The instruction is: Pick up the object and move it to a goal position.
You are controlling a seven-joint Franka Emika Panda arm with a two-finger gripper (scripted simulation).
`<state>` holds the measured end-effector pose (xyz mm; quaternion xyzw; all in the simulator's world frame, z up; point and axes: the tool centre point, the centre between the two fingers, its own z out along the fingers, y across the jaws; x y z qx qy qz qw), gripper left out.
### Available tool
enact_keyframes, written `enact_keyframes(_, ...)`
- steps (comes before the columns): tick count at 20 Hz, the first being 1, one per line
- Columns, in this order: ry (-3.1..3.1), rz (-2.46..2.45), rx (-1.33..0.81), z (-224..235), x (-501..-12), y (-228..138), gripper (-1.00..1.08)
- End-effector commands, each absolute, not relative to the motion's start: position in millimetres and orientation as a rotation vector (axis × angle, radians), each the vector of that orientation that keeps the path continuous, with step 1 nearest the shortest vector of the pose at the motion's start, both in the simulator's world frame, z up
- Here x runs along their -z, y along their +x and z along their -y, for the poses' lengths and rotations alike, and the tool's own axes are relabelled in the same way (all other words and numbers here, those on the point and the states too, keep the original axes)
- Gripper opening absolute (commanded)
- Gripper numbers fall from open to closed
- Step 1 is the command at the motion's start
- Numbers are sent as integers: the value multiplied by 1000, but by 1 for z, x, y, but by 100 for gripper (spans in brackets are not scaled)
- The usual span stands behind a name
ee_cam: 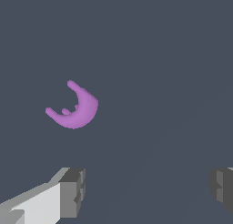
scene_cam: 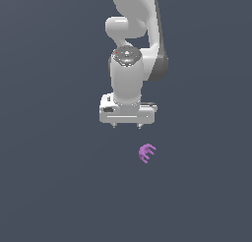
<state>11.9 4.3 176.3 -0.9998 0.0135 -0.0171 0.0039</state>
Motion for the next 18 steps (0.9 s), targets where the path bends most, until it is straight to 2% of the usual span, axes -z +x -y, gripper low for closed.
enact_keyframes(1,-3133,-42,53,-4,-176,12,100)
enact_keyframes(18,-3153,26,-8,-18,-162,5,100)
